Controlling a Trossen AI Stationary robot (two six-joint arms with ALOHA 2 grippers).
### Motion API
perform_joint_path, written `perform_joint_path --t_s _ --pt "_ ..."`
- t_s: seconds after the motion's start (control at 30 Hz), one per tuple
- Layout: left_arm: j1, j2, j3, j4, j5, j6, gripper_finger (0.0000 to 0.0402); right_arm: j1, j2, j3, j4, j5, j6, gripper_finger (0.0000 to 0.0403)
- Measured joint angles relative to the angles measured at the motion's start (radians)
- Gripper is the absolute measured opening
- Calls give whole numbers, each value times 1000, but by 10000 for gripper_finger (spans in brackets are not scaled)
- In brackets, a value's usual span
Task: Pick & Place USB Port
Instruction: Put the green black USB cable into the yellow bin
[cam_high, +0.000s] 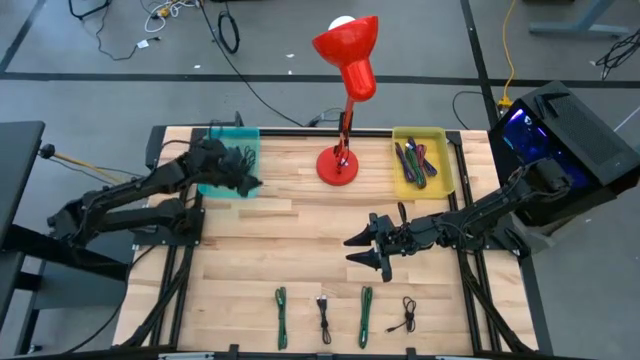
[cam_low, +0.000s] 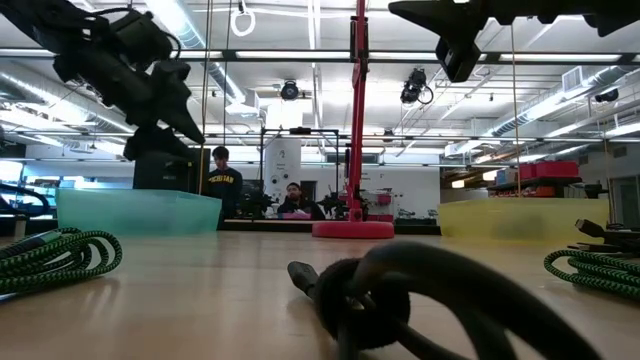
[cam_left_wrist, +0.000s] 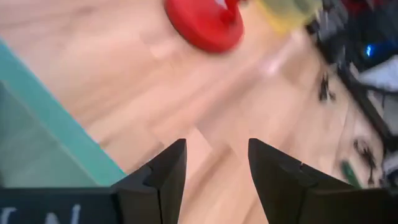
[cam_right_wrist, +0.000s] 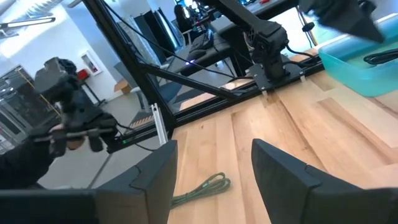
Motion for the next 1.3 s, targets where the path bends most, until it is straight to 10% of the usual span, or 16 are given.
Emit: perform_joint_path --t_s 0.73,1.3 --pt "-1164 194 0 139 -744 -808 176 -6 0 0 -2 -3 4 206" --pt "-1409 698 81 497 -772 -1042 176 3 0 0 -9 1 8 206"
